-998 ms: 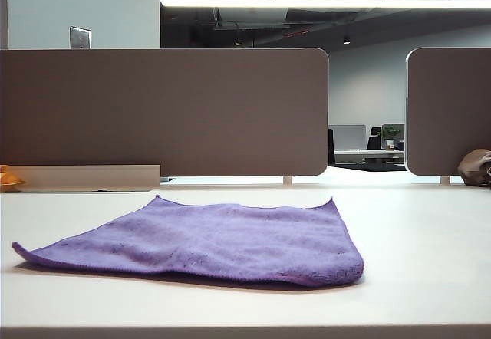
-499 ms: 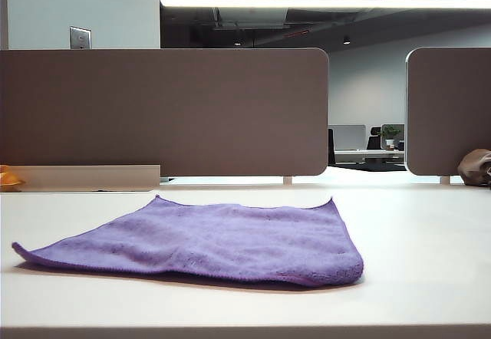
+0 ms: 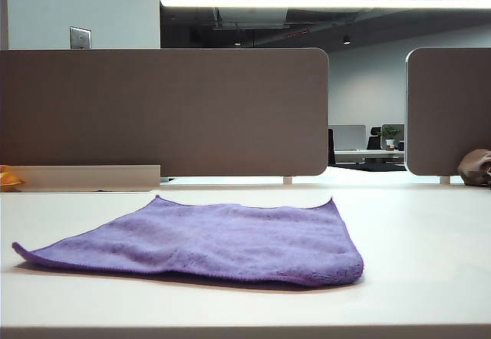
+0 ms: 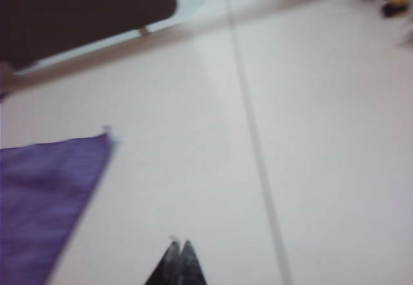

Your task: Fold the bottom of the cloth upward, then fold it vertically to form a square shape.

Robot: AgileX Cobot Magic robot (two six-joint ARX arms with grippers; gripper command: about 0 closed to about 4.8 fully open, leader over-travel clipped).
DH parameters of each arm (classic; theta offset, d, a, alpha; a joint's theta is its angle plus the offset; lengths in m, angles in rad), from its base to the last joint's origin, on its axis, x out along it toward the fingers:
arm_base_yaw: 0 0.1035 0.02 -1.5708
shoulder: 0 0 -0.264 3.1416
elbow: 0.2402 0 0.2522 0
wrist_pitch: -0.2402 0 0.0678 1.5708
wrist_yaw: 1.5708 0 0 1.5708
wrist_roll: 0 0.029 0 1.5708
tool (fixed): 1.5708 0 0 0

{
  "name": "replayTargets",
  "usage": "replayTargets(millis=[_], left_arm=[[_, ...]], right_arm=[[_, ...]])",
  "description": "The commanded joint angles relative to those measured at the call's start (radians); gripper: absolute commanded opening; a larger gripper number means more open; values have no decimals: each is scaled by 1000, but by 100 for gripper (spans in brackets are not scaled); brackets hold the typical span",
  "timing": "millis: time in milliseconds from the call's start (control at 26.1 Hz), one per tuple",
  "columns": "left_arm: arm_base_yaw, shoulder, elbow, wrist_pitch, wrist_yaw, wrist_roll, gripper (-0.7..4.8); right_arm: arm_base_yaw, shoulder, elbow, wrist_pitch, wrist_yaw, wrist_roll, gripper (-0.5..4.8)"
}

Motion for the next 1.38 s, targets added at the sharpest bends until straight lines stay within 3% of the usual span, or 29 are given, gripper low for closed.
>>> replayTargets(millis=[38, 230, 345, 537, 806, 1036, 1151, 1267, 1382], left_arm=[[1, 0, 72, 23, 24, -59, -2], [1, 0, 198, 22, 35, -62, -2], [1, 0, 272, 21, 51, -61, -3], [1, 0, 381, -64, 152, -58, -3], [1, 52, 550, -369, 203, -34, -4], [1, 332, 657, -423, 332, -34, -4], [1, 512, 698, -426, 370, -35, -4], [1, 678, 729, -422, 479, -35, -4], [0, 808, 733, -410, 514, -34, 0]], right_arm=[[0, 2, 42, 51, -148, 104, -1], [0, 2, 129, 48, -361, 140, -1], [0, 2, 199, 22, -438, 158, -2], [0, 2, 344, -153, -441, 124, -2], [1, 127, 506, -437, -476, -104, -2], [6, 467, 599, -484, -568, -271, -2], [7, 635, 632, -475, -580, -272, -1], [9, 792, 677, -466, -679, -273, -1], [66, 906, 698, -419, -705, -272, -1]])
